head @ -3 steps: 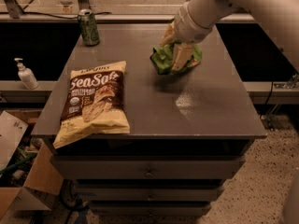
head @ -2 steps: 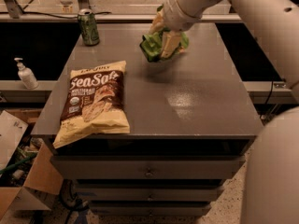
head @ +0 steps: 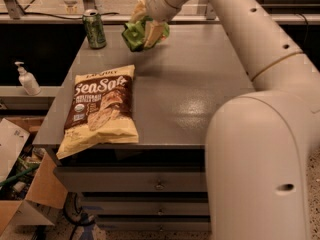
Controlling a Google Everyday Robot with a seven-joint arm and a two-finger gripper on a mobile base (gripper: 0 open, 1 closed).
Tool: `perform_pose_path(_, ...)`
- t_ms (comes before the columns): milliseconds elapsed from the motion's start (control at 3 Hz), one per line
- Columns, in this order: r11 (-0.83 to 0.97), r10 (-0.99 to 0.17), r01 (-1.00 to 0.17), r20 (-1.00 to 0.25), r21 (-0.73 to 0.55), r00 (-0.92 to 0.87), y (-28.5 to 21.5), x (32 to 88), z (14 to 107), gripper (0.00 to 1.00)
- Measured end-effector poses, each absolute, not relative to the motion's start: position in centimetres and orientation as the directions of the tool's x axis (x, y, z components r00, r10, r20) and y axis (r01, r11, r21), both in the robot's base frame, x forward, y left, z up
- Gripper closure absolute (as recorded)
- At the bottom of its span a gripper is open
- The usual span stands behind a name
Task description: Move green rice chip bag near green can
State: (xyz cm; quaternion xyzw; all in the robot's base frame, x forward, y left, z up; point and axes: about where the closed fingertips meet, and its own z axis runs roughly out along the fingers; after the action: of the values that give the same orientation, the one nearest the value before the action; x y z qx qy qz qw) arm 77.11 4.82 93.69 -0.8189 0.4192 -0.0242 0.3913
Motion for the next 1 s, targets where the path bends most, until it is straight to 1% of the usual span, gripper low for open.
perform_pose_path(667,-0.352,-0.629,-0.627,-0.321,-0.695,0.708,11.4,79.6,92.7,1.0)
perform_pose_path(1000,-0.368,-0.627,-0.617,-0.304,-0.696,0.717,12.7,80.9,91.5,1.0)
